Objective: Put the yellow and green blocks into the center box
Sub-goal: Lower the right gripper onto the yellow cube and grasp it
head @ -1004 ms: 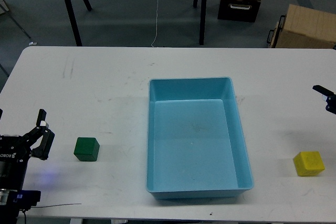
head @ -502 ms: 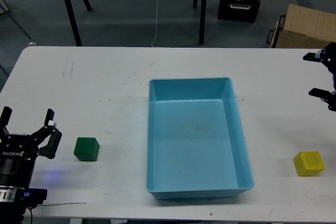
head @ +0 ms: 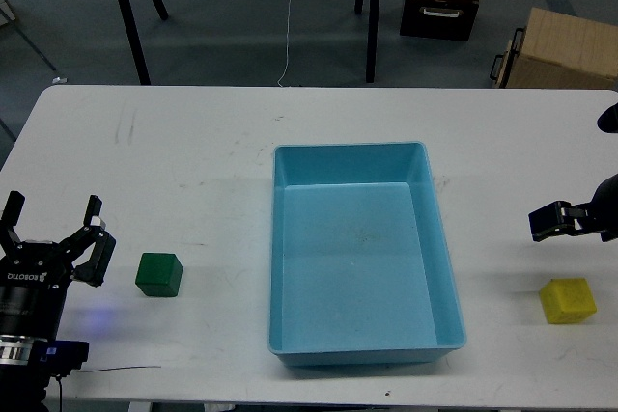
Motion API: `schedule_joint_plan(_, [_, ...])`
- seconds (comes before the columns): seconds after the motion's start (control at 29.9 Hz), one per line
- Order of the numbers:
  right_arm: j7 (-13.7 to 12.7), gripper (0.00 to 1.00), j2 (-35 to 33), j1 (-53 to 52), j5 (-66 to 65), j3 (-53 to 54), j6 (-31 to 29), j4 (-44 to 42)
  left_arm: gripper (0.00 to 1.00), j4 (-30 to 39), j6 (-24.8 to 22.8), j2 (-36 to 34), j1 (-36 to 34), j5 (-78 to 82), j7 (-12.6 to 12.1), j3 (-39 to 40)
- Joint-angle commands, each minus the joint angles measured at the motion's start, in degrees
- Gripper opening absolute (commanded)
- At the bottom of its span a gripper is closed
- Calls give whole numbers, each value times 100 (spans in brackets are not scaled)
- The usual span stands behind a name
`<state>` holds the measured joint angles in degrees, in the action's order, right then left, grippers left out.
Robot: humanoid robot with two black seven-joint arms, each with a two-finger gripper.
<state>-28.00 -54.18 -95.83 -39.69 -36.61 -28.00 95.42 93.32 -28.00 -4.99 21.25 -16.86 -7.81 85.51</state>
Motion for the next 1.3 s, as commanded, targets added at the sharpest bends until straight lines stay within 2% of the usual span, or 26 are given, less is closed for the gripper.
schedule_joint_plan(0.0, [0, 100, 100, 37, -206, -136, 0, 3, 100, -6, 0, 7, -6, 8, -1, -8])
schedule_joint_plan(0.2, [23, 100, 144, 529, -206, -127, 0, -32, 100, -50, 0, 15, -24, 8, -10, -17])
schedule_joint_plan(0.67, [32, 100, 258, 943, -215, -118, 0, -138, 100, -173, 0, 15, -68, 16, -19, -96])
schedule_joint_plan(1.14, [32, 98, 812, 1356, -215, -57, 102, -621, 100, -208, 0, 15, -59, 16, -19, -96])
schedule_joint_plan(1.2, [32, 95, 812, 1400, -232, -57, 110, -621, 100, -208, 0, 15, -59, 16, -19, -96])
schedule_joint_plan(1.27, [32, 80, 803, 1426, -319, -57, 110, -621, 100, -208, 0, 15, -59, 16, -19, -96])
